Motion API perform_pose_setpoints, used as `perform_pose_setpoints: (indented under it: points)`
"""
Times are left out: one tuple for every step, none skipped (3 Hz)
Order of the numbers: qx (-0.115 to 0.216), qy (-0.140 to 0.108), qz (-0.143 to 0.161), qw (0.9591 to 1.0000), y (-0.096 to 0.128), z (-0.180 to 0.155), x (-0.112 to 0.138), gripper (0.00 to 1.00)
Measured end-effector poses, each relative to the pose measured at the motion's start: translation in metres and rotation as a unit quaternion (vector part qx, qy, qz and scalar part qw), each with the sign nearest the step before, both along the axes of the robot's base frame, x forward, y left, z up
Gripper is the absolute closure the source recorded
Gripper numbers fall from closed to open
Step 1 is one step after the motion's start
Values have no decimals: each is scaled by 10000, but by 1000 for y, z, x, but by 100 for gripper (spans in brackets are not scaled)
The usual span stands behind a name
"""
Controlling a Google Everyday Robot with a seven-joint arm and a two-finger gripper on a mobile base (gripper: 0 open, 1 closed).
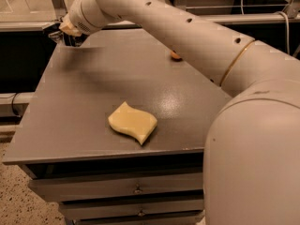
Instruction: Pick blue chip bag
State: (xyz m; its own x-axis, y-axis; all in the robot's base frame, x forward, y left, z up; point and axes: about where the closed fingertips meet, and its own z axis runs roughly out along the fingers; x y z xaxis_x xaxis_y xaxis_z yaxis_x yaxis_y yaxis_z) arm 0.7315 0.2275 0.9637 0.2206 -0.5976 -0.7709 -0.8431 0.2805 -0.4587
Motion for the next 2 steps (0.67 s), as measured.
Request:
perform_pose_setpoints:
  points:
    - [444,-365,151,9982,-20,47,-13,100]
    - [502,-476,240,9973,-25,55,-18,100]
